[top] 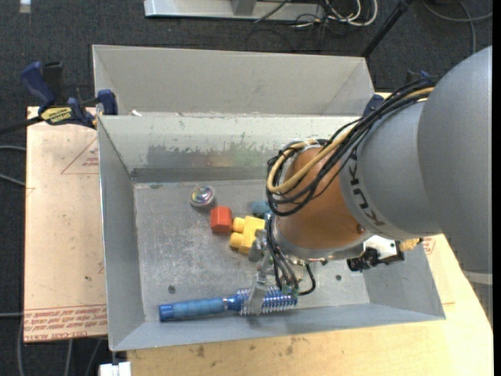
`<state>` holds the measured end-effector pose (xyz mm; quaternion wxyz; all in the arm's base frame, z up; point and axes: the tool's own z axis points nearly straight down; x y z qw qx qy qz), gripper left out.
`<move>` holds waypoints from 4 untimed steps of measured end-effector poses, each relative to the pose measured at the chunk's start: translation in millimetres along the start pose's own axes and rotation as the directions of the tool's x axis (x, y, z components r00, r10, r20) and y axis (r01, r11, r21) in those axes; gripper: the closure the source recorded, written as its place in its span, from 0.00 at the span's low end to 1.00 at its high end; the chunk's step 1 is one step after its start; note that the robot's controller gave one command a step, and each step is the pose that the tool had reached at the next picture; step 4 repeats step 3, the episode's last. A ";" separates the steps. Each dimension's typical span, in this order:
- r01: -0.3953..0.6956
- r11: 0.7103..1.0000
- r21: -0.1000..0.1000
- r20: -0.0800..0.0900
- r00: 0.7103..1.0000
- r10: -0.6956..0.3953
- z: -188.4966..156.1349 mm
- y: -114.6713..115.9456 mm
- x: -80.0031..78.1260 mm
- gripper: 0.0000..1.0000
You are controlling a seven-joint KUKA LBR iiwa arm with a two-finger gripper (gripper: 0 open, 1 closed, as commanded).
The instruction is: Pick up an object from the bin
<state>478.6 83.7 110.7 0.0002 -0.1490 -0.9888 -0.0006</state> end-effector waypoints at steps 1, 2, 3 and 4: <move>0.120 0.993 -0.001 0.006 0.993 -0.120 41.2 9.3 -0.2 0.00; 0.119 0.993 0.002 -0.001 0.993 -0.119 41.8 7.7 1.6 1.00; 0.056 0.998 -0.003 0.008 0.998 -0.056 -155.0 34.6 -9.3 1.00; 0.056 0.998 -0.003 0.008 0.998 -0.056 -155.0 34.6 -9.3 1.00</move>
Offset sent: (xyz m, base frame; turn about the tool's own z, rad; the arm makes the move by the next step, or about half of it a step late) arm 0.0010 0.0082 -0.0407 -0.1206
